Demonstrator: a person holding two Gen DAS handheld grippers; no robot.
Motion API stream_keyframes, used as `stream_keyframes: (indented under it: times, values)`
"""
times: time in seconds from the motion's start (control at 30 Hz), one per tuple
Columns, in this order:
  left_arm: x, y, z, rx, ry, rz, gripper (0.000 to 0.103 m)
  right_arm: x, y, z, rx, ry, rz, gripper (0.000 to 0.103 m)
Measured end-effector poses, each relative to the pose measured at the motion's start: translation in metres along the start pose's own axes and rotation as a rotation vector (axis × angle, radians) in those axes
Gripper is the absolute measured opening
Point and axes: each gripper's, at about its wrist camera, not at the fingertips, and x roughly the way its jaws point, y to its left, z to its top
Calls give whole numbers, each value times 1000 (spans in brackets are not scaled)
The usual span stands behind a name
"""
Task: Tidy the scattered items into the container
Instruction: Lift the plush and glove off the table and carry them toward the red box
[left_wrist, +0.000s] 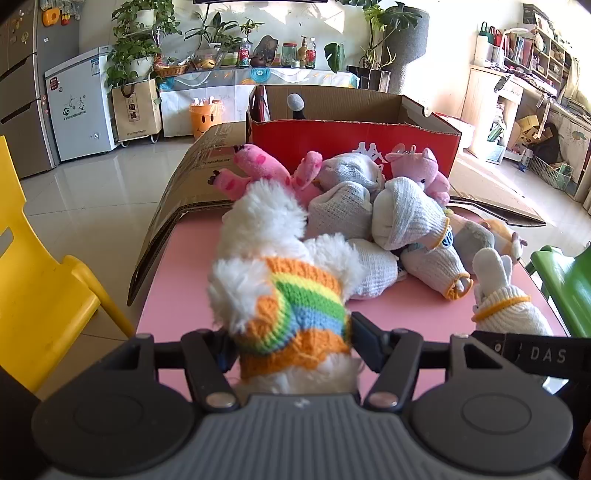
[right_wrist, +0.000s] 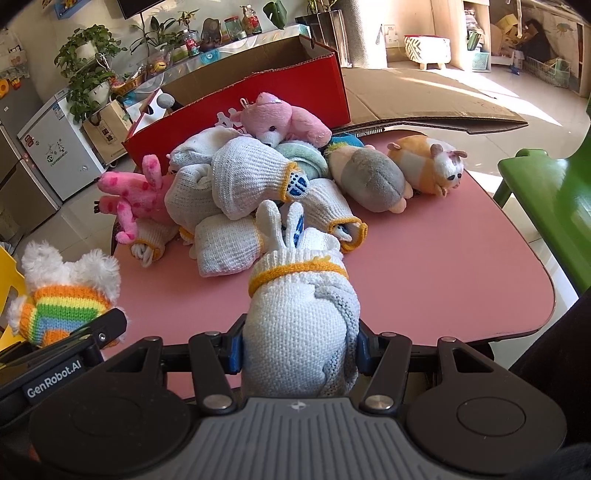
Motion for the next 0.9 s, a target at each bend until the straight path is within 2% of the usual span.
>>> stream_keyframes:
  times: [0.9]
  values:
    - [2, -2, -1, -1, 5, 8, 61, 2, -1, 1, 10, 1, 0, 55]
